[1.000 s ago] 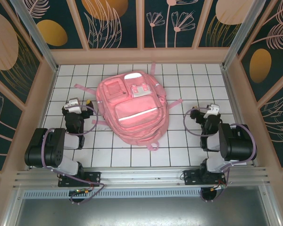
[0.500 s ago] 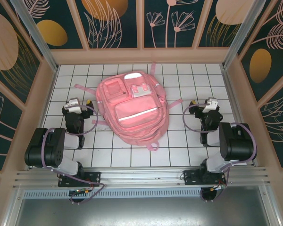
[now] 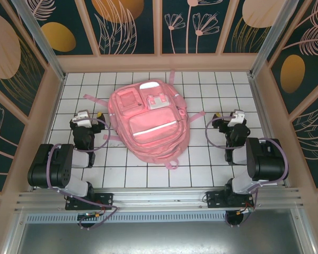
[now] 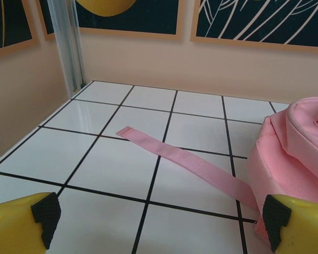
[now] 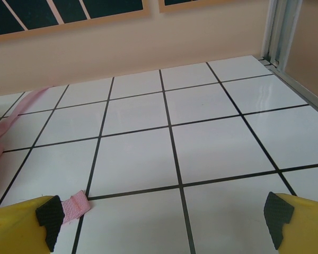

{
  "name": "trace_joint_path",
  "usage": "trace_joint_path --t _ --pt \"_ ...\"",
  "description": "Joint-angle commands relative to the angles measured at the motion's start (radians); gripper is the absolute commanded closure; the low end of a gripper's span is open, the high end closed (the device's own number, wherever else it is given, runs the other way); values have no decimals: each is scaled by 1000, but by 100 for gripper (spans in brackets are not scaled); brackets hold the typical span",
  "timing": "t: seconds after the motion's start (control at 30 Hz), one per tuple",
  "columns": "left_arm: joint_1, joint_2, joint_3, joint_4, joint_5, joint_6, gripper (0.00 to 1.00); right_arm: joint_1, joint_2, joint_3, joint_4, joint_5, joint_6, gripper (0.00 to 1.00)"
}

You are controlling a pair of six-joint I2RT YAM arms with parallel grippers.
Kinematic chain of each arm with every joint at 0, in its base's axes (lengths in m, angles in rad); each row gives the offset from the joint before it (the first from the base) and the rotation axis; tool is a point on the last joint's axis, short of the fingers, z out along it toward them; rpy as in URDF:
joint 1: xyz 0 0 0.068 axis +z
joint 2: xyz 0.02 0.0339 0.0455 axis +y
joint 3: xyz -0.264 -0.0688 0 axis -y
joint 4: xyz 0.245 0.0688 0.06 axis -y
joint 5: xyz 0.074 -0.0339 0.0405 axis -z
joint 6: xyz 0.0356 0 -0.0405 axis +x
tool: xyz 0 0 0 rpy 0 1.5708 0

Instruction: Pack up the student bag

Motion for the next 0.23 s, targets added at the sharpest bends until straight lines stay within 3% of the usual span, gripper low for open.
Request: trace_joint_path --t 0.0,0.2 --pt "9 4 12 22 15 13 1 5 -4 9 18 -25 -15 1" --pt "9 2 9 25 30 17 1 5 -4 10 18 -25 -16 1"
